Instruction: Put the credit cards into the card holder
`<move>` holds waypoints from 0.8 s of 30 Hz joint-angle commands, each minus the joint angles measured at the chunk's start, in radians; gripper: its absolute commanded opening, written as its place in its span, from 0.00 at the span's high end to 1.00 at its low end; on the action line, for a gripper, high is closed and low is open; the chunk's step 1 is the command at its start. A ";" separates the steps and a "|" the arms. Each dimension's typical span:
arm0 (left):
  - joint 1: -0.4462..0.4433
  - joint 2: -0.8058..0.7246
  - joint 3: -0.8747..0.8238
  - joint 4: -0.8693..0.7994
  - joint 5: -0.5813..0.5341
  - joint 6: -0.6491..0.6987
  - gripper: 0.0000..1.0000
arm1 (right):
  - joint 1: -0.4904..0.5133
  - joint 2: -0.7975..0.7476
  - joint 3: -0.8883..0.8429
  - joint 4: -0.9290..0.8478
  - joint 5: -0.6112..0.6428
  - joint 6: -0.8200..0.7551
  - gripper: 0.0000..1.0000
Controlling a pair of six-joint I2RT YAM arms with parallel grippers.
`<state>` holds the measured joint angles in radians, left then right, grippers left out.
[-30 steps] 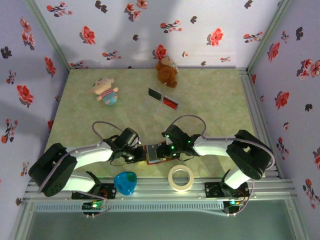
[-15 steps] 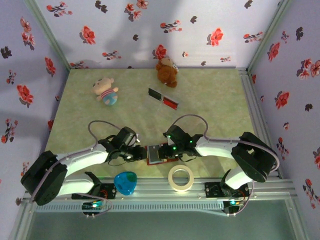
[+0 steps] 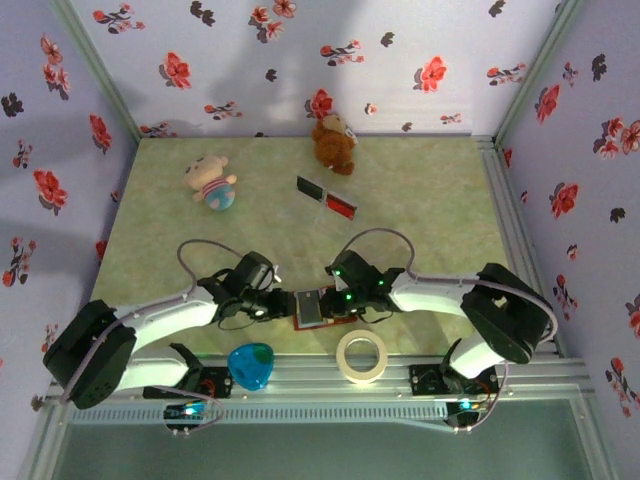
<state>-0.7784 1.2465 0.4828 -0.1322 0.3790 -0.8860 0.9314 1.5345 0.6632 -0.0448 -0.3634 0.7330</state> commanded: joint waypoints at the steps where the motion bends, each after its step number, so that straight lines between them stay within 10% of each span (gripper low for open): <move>1: 0.008 0.030 0.005 0.089 0.025 -0.024 0.68 | -0.005 0.043 0.002 0.053 -0.013 -0.002 0.90; 24: 0.007 0.062 0.056 0.053 0.020 -0.015 0.60 | -0.006 0.141 -0.046 0.169 -0.039 0.025 0.96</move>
<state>-0.7776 1.3319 0.5091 -0.0402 0.3965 -0.9100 0.9276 1.6329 0.6502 0.1379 -0.4232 0.7437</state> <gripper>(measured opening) 0.400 0.050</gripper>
